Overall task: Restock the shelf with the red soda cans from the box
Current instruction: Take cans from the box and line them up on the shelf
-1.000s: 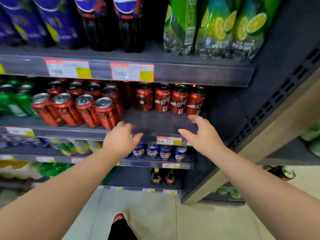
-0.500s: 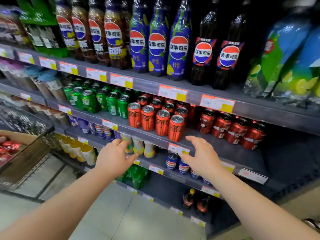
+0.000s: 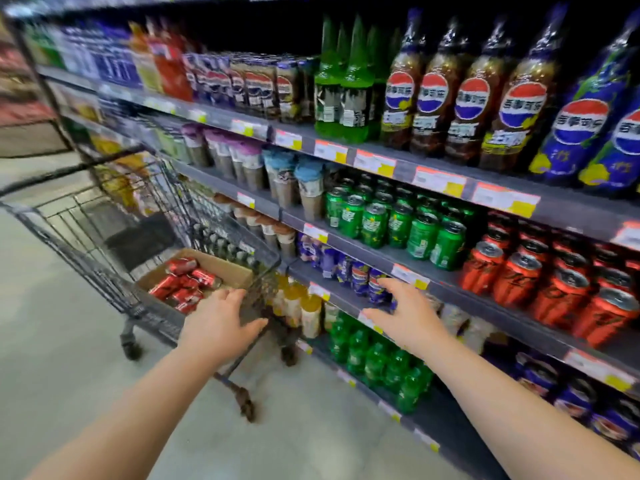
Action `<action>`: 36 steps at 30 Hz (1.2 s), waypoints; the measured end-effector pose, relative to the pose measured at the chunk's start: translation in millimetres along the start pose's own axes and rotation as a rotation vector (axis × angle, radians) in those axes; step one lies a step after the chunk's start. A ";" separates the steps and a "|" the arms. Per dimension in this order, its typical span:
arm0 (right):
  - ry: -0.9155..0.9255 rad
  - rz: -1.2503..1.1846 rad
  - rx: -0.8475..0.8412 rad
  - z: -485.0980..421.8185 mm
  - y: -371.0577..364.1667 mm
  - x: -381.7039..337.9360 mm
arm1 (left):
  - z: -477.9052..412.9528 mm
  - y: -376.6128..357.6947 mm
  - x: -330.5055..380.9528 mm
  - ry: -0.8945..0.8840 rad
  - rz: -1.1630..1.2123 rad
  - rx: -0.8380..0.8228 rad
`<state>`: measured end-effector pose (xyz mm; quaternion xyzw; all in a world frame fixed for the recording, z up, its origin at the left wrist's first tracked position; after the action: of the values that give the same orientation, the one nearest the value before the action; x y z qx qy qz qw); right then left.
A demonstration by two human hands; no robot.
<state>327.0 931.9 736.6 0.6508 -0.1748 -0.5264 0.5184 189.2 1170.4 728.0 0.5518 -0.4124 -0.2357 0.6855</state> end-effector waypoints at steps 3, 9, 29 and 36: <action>0.035 0.006 -0.049 -22.4 -25.5 -45.2 | -10.8 10.8 -47.9 0.091 -0.007 -0.011; 0.075 0.055 -0.149 -86.6 -85.7 -106.7 | -41.2 2.9 -131.0 0.214 0.071 -0.021; 0.084 0.046 -0.369 -368.9 -220.4 -242.2 | -323.7 4.1 -283.0 0.300 -0.097 -0.211; -0.078 0.045 -0.438 -400.5 -276.9 -239.1 | -385.2 -28.4 -329.2 0.206 -0.182 -0.367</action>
<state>493.9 1424.5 582.5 0.4977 -0.0907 -0.5648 0.6520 330.2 1635.2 580.9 0.4740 -0.2390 -0.3101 0.7887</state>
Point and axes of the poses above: each hand's wrist, its own z-axis away from the middle knuckle, its own y-axis out of the back of the hand, x = y × z, the point moved 6 cm from there along -z, towards the middle knuckle, and after that the axes turned 5 degrees about z, right-handed, at the moved point
